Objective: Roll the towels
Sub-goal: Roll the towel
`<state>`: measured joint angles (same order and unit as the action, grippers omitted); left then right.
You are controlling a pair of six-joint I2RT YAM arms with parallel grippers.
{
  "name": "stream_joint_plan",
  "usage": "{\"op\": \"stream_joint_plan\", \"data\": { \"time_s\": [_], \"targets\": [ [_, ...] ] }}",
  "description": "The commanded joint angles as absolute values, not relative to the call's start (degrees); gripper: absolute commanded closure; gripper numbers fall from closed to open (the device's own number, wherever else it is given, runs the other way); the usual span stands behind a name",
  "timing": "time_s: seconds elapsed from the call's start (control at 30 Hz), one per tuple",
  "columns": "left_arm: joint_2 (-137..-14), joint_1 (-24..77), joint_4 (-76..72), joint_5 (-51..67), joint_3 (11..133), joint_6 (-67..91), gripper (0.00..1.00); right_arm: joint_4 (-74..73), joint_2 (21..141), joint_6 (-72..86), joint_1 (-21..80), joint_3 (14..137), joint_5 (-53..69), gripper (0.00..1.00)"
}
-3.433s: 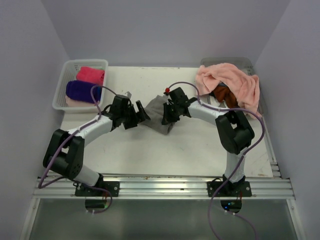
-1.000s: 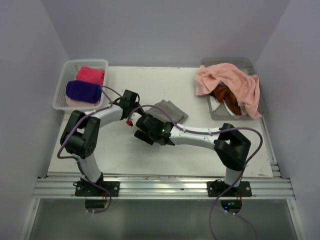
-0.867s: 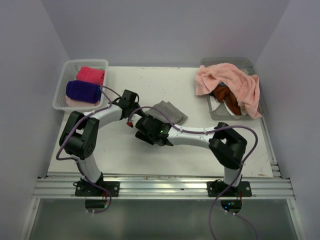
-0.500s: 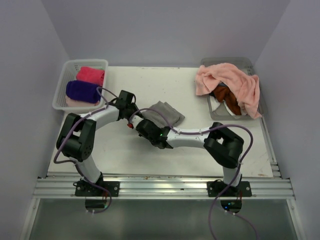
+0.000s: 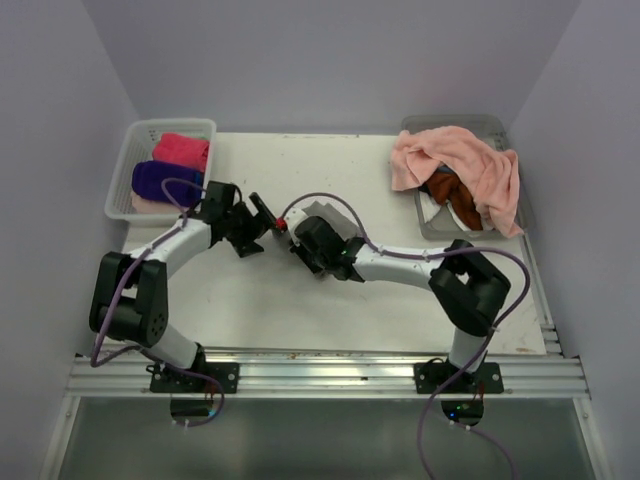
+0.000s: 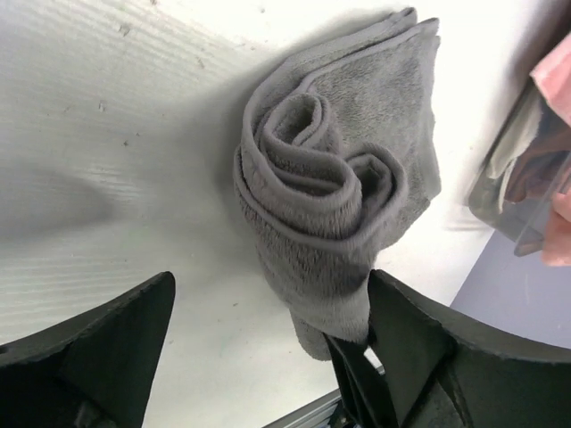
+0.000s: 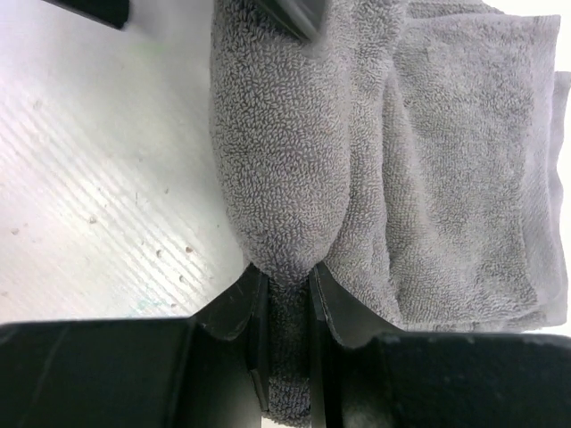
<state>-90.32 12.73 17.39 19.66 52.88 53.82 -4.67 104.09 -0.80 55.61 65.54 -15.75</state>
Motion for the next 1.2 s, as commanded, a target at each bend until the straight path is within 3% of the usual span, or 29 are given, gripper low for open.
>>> {"op": "stream_joint_plan", "data": {
  "time_s": [0.0, 0.17, 0.57, 1.17],
  "targets": [
    [-86.23, 11.52, 15.29, 22.24, 52.65, 51.59, 0.07, -6.23, 101.42, 6.94, 52.65, 66.0, -5.04, 0.98],
    [-84.9, 11.51, 13.71, 22.5, 50.9, 51.33, 0.01, -6.86, 100.99, 13.16, 47.82, 65.83, 4.91, 0.96],
    [-87.1, 12.13, 1.15, 28.48, 45.88, 52.91, 0.0, 3.07, 105.55, 32.76, 35.51, 63.11, 37.76, 0.94],
    [-99.49, 17.4, -8.09, 30.41, 49.92, 53.26, 0.02, 4.05, 110.13, 35.51, 33.31, 62.67, 43.95, 0.91]
  ]
}}
